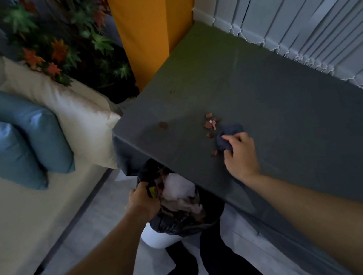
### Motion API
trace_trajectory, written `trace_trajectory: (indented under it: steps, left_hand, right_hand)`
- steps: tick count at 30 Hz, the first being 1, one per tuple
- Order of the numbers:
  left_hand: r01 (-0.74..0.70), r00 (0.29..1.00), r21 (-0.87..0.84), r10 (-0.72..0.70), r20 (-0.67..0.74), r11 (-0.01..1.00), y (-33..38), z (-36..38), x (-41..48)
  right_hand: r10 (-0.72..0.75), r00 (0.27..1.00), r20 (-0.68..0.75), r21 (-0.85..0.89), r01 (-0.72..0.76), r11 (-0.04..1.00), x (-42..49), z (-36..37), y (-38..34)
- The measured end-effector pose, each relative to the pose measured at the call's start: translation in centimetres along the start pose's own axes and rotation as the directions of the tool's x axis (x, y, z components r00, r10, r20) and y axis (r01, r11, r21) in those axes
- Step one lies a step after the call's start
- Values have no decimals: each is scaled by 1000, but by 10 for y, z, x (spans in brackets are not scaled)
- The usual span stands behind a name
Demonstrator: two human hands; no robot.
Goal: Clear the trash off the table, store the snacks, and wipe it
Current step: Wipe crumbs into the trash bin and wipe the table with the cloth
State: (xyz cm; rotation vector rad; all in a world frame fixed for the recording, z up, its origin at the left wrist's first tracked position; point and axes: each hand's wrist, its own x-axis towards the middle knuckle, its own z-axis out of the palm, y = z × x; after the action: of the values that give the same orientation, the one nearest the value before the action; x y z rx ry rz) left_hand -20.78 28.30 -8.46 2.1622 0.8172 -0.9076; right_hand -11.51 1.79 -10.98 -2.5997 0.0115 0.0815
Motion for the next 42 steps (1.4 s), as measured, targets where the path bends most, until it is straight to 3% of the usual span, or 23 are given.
trace_trajectory:
  steps: [4, 14, 21, 26, 29, 34, 36, 38, 42]
  left_hand:
    - [-20, 1000, 13, 20, -2, 1000, -6, -5, -1]
    - [-70, 998, -8, 70, 3, 998, -19, -14, -6]
    - [-92, 996, 0, 92, -11, 996, -21, -17, -6]
    - [-76, 997, -5, 76, 14, 997, -21, -18, -7]
    - [-68, 997, -19, 69, 23, 997, -19, -18, -7]
    - [-53, 998, -33, 54, 16, 998, -15, -18, -6]
    - [-46, 999, -44, 47, 14, 998, -12, -17, -6]
    - [-39, 999, -44, 40, 8, 998, -10, -16, -5]
    - [-18, 1000, -41, 18, -13, 999, -6, -11, -4]
  right_hand:
    - [-67, 994, 84, -14, 68, 998, -27, 13, -17]
    - [-221, 965, 140, -26, 226, 974, -74, 43, -46]
    - [-438, 851, 291, 129, 419, 899, -101, 49, -61]
    - [-288, 957, 38, 54, 285, 957, -68, 38, -49]
    - [-205, 976, 67, 6, 206, 979, -56, 36, -42]
    - [-383, 905, 186, 141, 361, 922, -72, 42, -46]
    - [-396, 904, 163, 202, 362, 910, -68, 37, -42]
    - [-337, 939, 70, 206, 317, 926, -53, 27, -33]
    - [-72, 984, -162, 171, 100, 980, -5, -2, -14]
